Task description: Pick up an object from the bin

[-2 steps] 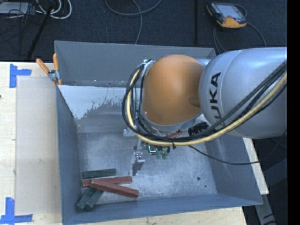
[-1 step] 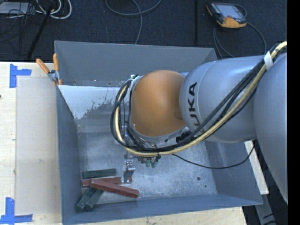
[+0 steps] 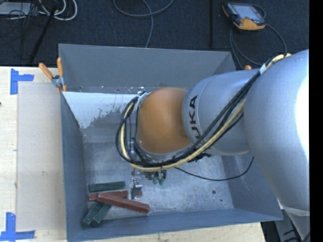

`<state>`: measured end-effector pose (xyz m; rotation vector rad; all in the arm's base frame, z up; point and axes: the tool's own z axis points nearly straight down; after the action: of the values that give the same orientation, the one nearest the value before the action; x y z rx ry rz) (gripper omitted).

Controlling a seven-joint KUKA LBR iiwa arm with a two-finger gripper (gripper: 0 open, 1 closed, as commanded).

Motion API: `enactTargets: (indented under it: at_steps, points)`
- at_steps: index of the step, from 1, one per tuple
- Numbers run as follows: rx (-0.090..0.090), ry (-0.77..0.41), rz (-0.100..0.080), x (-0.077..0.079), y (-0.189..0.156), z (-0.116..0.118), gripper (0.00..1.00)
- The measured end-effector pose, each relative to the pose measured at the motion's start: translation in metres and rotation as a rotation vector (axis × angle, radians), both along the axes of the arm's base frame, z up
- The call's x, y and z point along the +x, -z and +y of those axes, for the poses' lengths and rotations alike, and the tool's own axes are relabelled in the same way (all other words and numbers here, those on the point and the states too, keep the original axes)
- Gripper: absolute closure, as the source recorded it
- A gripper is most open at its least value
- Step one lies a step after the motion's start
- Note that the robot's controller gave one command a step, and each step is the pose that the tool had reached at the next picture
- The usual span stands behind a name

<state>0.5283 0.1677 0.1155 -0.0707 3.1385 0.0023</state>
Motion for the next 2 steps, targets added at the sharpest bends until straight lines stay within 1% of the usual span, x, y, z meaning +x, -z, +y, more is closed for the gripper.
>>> enactTargets:
  at_steps: [1, 2]
  points:
    - [0.003, 0.137, -0.01, -0.0333, 0.0412, 0.0134, 1.0]
    - [0.004, 0.138, -0.01, -0.0333, 0.0412, 0.0134, 1.0]
